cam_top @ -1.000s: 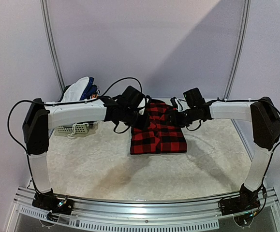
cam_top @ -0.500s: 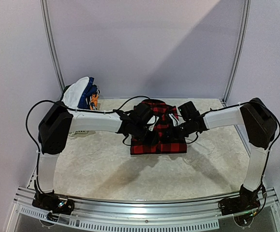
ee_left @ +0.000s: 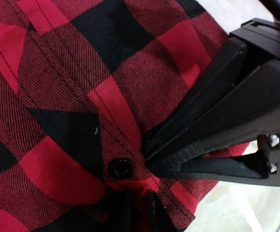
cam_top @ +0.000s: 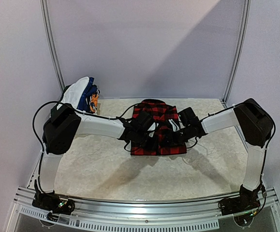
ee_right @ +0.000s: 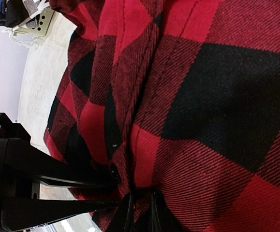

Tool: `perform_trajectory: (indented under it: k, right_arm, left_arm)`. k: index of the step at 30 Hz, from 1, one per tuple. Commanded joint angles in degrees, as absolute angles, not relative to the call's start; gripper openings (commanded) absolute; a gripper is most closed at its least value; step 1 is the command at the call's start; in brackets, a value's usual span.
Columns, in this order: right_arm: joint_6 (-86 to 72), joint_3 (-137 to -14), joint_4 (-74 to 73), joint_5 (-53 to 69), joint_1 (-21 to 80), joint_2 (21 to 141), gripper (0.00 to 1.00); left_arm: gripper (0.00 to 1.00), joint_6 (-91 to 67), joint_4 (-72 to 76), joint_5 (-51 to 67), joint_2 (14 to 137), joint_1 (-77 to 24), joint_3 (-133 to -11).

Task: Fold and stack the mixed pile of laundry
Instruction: Smooth out the 2/3-rectangle-folded T-shirt at the center of the board.

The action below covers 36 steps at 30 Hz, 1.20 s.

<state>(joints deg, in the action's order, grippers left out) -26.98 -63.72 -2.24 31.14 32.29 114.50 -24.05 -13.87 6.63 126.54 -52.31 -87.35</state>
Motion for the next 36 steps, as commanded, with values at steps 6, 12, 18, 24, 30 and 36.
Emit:
perform_trajectory:
  k: [6,12,18,24,30,36]
  right_arm:
    - [-27.17,-62.97,-10.64,26.24,34.56,107.19,0.18]
    - [-27.63,-60.08,-11.44,25.95,35.87,99.09,0.26]
    - [-27.95,-55.3,-10.41,24.5,35.86,95.55,0.27]
    - [-27.74,-53.29,-8.61,23.07,35.9,99.35,0.26]
    - [-27.27,-51.86,-8.98,20.45,35.07,103.04,0.26]
    - [-27.27,-48.97,-8.76,19.42,34.14,103.46,0.25]
  left_arm:
    - [0.18,-23.49,-19.56,1.57,121.06,-54.75,-85.51]
    - [0.22,-23.99,-20.2,1.23,117.19,-55.01,-84.28]
    - [0.22,-24.19,-19.78,0.18,115.78,-55.08,-81.69]
    - [0.21,-23.38,-18.88,0.18,118.27,-55.02,-80.67]
    - [0.2,-23.83,-17.29,-3.15,118.54,-55.03,-76.21]
    - [0.2,-24.42,-15.76,-5.2,119.17,-54.94,-71.49]
